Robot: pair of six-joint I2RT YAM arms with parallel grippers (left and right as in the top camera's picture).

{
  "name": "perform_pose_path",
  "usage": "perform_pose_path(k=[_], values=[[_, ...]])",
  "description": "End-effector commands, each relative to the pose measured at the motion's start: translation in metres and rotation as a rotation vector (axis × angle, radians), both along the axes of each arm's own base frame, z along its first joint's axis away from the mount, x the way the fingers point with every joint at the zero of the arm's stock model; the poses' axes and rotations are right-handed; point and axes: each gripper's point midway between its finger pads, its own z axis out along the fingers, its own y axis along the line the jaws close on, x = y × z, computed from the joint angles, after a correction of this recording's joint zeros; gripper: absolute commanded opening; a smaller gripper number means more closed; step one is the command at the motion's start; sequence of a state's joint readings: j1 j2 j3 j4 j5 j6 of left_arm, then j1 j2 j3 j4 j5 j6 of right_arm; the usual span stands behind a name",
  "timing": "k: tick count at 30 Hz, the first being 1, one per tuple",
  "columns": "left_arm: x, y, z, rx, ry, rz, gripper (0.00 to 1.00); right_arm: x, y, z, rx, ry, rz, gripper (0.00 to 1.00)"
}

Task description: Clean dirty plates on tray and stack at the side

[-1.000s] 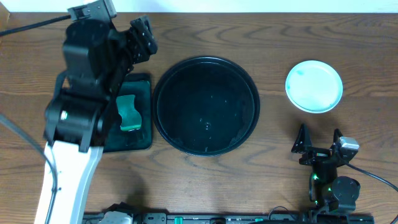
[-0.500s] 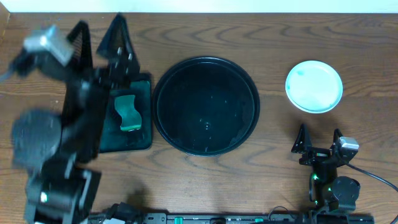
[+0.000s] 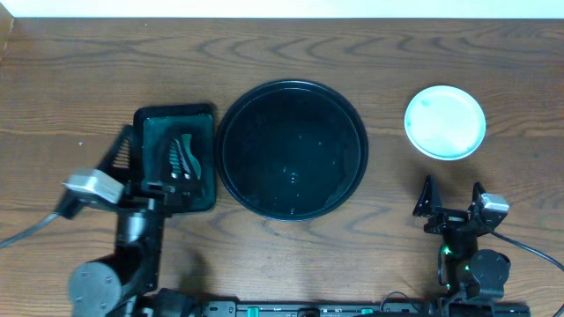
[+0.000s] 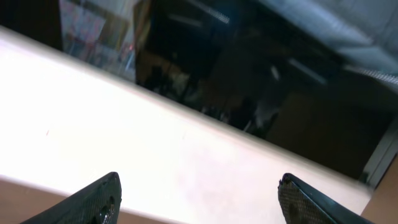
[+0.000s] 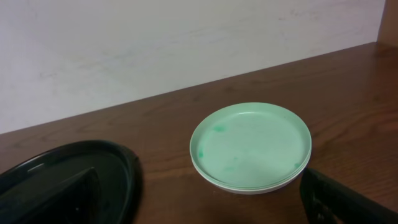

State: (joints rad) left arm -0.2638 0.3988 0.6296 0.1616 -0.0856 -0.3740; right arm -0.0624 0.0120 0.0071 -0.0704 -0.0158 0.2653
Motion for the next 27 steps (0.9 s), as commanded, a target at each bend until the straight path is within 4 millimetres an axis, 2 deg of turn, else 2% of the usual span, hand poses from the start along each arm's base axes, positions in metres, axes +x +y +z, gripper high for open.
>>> perform_pose_path(k=[1,7,11,14,22,27], values=[[0.001,0.002,-0.037,0.001,0.036,0.013,0.81,0.0,0.001,0.0,-0.015,0.0,0.008,0.99],[0.01,0.002,-0.101,0.024,0.128,0.024,0.81,0.0,0.001,0.0,-0.015,0.0,0.008,0.99],[0.011,0.004,-0.131,0.029,0.156,0.035,0.81,0.0,0.001,0.0,-0.015,0.0,0.008,0.99],[0.009,0.008,-0.138,0.017,0.133,0.057,0.81,0.0,0.001,0.0,-0.015,0.0,0.008,0.99],[0.001,0.023,-0.137,-0.03,-0.008,0.11,0.81,0.0,0.001,0.0,-0.015,0.0,0.008,0.99],[-0.001,0.034,-0.142,-0.05,-0.034,0.153,0.81,0.0,0.001,0.0,-0.015,0.0,0.008,0.99]])
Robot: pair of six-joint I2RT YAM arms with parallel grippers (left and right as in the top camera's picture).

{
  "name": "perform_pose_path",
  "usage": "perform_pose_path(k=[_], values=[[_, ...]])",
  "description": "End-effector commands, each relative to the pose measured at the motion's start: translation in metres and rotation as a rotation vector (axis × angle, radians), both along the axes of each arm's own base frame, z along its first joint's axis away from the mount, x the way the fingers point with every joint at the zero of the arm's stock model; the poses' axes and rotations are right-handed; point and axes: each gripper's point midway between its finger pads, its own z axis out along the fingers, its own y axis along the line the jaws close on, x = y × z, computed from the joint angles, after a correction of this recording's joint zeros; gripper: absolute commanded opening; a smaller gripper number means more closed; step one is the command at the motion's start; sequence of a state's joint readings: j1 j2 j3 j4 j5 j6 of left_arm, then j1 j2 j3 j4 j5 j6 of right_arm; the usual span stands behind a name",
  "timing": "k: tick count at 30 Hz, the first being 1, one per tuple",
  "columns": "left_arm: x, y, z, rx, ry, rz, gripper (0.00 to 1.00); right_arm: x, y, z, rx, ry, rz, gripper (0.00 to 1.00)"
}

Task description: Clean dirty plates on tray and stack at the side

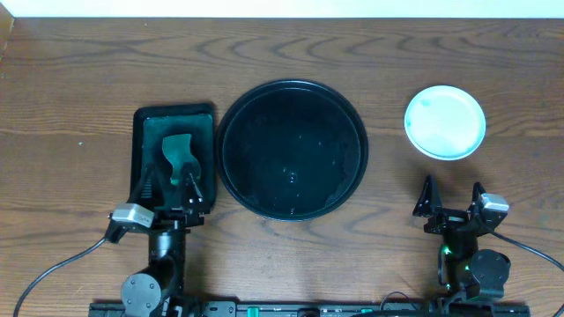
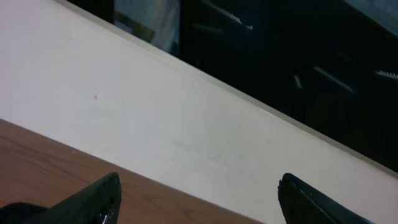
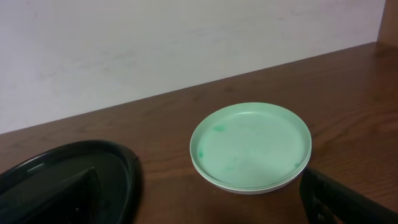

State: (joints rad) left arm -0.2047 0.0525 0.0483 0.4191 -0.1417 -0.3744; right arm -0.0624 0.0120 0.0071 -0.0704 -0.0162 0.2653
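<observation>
The round black tray (image 1: 291,150) lies mid-table with no plate on it; its rim (image 3: 62,180) also shows in the right wrist view. Light green plates (image 1: 445,121) sit stacked at the right, the top plate (image 3: 250,145) carrying a few faint green marks. My left gripper (image 1: 170,189) stands open at the near end of a small rectangular black tray (image 1: 141,123), holding nothing; in its own view the left gripper (image 2: 199,202) faces the wall. My right gripper (image 1: 451,195) is open and empty in front of the plates, also seen as the right gripper (image 3: 199,199).
A green wiping pad (image 1: 179,154) lies in the small rectangular tray. A white wall (image 3: 186,50) runs along the table's far edge. Both arm bases stand at the near edge.
My left arm has drawn back from over the small rectangular tray to the near edge and now points straight ahead. The green pad lies uncovered. The right arm has not moved.
</observation>
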Motion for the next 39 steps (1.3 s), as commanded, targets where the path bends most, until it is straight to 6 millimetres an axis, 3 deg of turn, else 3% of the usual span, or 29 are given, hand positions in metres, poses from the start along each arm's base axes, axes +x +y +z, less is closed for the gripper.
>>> perform_pose_path(k=[1,12,22,29,39], values=[[-0.002,0.013,-0.004,-0.039,-0.02,0.049,0.81,0.0,0.001,0.0,-0.015,0.0,0.007,0.99],[-0.002,0.034,-0.011,-0.075,-0.009,0.125,0.81,0.0,0.001,0.0,-0.015,0.0,0.007,0.99],[0.011,0.041,-0.089,-0.036,0.318,0.18,0.81,0.0,0.001,0.0,-0.015,0.0,0.007,0.99],[0.009,0.042,-0.121,-0.016,0.447,0.187,0.81,0.0,0.001,0.0,-0.015,0.0,0.007,0.99],[0.008,0.041,-0.124,-0.007,0.46,0.185,0.81,0.0,0.001,0.0,-0.015,0.0,0.007,0.99]])
